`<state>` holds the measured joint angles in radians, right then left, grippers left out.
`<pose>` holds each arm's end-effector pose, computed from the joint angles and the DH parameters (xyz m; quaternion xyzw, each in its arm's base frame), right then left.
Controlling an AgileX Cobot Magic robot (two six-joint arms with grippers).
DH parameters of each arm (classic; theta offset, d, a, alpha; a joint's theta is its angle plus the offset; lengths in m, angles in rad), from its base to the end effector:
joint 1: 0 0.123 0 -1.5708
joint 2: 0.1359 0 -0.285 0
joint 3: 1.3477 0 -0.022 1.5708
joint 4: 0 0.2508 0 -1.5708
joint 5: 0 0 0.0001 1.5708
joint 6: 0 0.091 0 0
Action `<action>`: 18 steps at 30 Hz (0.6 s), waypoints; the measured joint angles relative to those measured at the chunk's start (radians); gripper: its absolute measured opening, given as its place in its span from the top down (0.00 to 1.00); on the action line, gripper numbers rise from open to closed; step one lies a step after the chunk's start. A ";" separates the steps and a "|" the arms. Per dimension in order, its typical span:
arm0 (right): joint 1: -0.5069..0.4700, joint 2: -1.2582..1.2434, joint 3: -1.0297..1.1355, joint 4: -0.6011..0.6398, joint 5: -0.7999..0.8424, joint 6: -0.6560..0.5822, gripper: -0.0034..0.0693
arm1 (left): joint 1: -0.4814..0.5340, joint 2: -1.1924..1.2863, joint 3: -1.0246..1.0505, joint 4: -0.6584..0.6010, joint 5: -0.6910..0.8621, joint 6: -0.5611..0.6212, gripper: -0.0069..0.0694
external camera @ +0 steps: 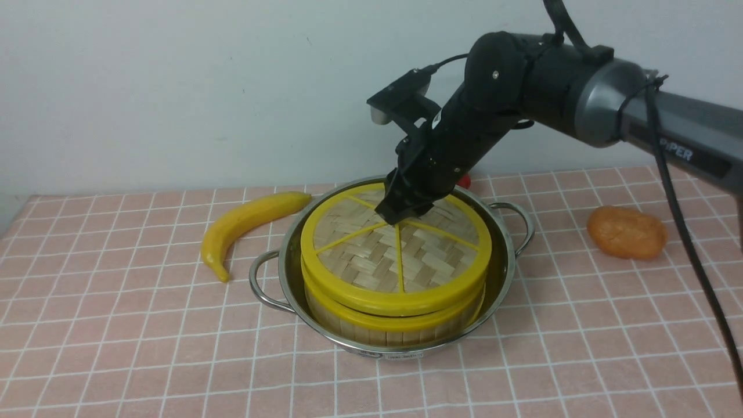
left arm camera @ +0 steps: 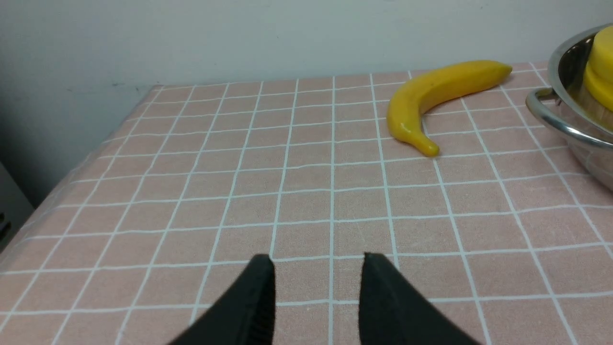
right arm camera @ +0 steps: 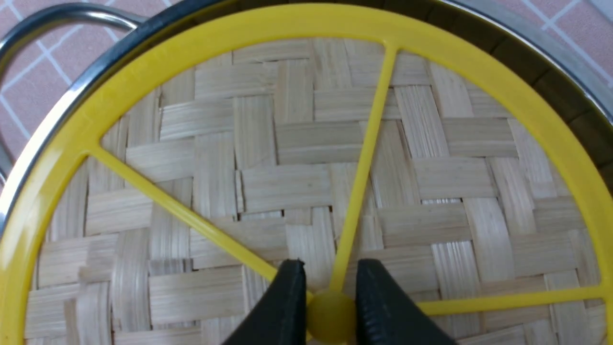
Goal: Place the steamer in the pot on the pink tablecloth, and put the lid on the steamer.
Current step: 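Place the bamboo steamer lid onto the steamer basket in the pot with the right gripper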
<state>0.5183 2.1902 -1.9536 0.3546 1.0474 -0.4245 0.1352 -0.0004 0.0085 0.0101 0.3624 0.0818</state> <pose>0.4039 0.2618 0.2350 -0.3874 0.8881 0.1749 0.1750 0.0527 0.0075 0.1777 -0.0187 0.7996 0.0692 0.5962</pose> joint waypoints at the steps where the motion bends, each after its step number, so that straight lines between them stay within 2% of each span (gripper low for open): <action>1: 0.000 0.000 0.000 0.000 0.000 0.001 0.75 | 0.000 0.000 0.000 0.000 0.000 0.000 0.59; 18: 0.000 0.000 -0.002 0.000 0.039 0.042 0.74 | 0.000 0.000 0.000 0.000 0.000 0.000 0.59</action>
<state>0.5183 2.1902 -1.9555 0.3546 1.0860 -0.3826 0.1352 -0.0004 0.0085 0.0101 0.3624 0.0818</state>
